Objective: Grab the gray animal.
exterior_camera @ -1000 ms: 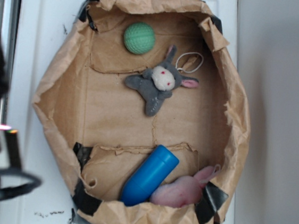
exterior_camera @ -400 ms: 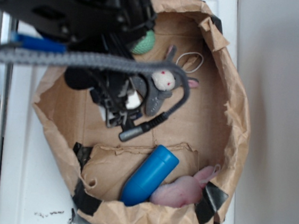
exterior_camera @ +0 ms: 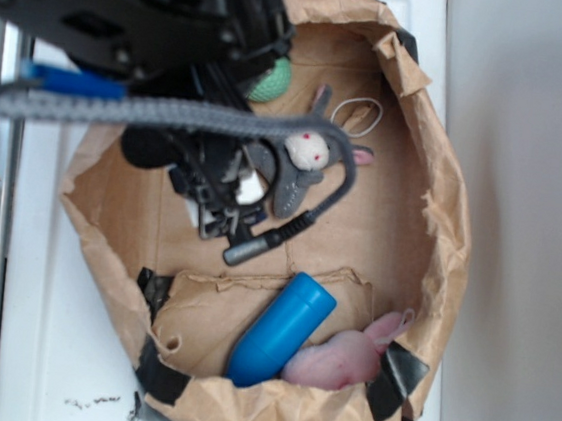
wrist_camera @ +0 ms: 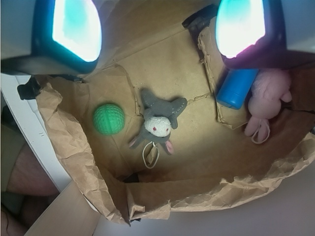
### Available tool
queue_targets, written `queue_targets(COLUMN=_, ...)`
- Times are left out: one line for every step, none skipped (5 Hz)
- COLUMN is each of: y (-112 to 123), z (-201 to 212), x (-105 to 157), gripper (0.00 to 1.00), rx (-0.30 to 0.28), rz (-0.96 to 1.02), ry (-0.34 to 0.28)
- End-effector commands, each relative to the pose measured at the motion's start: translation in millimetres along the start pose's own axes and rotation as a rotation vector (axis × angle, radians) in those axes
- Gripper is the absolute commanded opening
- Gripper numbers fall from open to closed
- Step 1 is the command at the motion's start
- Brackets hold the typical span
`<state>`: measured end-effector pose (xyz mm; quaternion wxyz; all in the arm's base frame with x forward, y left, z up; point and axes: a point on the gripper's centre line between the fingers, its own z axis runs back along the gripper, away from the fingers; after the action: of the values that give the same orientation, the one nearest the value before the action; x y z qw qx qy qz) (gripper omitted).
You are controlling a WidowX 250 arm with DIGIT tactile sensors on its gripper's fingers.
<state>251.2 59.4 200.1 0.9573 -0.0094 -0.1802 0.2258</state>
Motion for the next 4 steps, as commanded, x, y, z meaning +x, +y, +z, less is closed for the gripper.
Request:
queue_targets(y=15, z=-57, x=19, gripper=1.00, rx=0.053, rz=0.159, ry=-0.052)
queue_targets(y=15, z=-82, x=13, gripper=1.00, rx=0.022, rz=0.192, ry=-0.054)
queue_targets(y=16, z=-99, x=9, gripper=1.00, rx=0.005, rz=0.163, ry=-0.054)
queue_targets(y=19, z=-111, x=10, gripper=1.00, rx=0.003, rz=0.179, ry=-0.069)
